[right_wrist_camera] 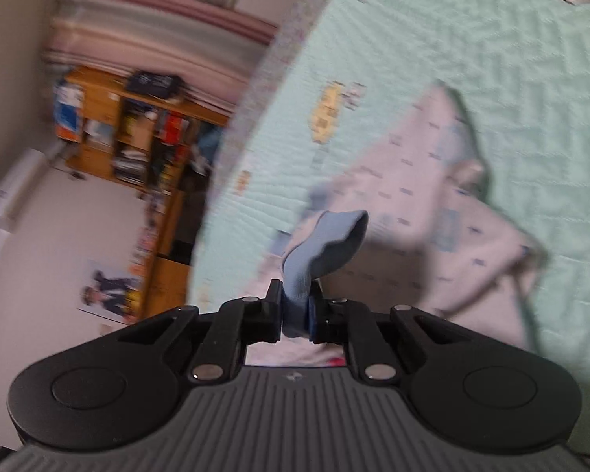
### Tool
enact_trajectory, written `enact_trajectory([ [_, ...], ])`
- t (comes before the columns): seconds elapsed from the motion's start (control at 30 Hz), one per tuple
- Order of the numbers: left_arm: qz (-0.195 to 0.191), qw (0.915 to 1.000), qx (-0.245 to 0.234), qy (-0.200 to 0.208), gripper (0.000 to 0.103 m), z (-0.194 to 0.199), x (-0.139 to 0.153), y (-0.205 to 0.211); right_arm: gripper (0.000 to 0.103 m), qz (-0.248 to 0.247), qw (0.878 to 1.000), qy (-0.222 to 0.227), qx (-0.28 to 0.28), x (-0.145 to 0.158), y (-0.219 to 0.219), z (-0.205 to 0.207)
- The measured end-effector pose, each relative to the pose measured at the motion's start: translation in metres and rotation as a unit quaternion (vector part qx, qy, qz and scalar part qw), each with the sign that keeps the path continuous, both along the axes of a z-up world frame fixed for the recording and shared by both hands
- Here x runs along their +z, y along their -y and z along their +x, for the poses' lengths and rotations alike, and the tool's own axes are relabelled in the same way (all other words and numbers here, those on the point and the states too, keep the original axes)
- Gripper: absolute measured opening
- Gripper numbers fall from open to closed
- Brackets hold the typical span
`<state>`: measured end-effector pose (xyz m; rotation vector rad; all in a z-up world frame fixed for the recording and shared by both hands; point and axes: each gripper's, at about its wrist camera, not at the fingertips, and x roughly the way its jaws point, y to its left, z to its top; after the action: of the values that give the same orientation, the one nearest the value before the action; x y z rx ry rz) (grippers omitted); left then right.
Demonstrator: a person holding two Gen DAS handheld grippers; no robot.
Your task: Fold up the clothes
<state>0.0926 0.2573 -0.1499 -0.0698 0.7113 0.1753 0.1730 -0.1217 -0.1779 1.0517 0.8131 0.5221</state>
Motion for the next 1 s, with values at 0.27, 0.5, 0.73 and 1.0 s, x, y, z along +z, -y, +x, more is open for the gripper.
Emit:
enact_trajectory([
  [0.27, 0.062, 0.9946, -0.075, 0.037, 0.094, 0.009, 0.001, 0.022, 0.012, 0.092, 0.995, 0.034, 0.027, 0.048, -0.025, 0.024],
  [0.5, 0.116, 0.9849, -0.118, 0.05, 0.094, 0.017, -0.009, 0.052, 0.012, 0.135, 0.987, 0.076, 0.047, 0.097, -0.039, 0.032],
  [0.73, 0.134, 0.987, -0.072, 0.05, 0.093, 0.038, -0.01, 0.039, 0.012, 0.13, 0.985, 0.101, 0.053, 0.113, -0.033, 0.025],
  [1.0, 0.145, 0.989, -0.011, 0.025, 0.093, 0.034, -0.015, 0.013, 0.012, 0.124, 0.987, 0.096, 0.022, 0.086, -0.011, 0.001],
])
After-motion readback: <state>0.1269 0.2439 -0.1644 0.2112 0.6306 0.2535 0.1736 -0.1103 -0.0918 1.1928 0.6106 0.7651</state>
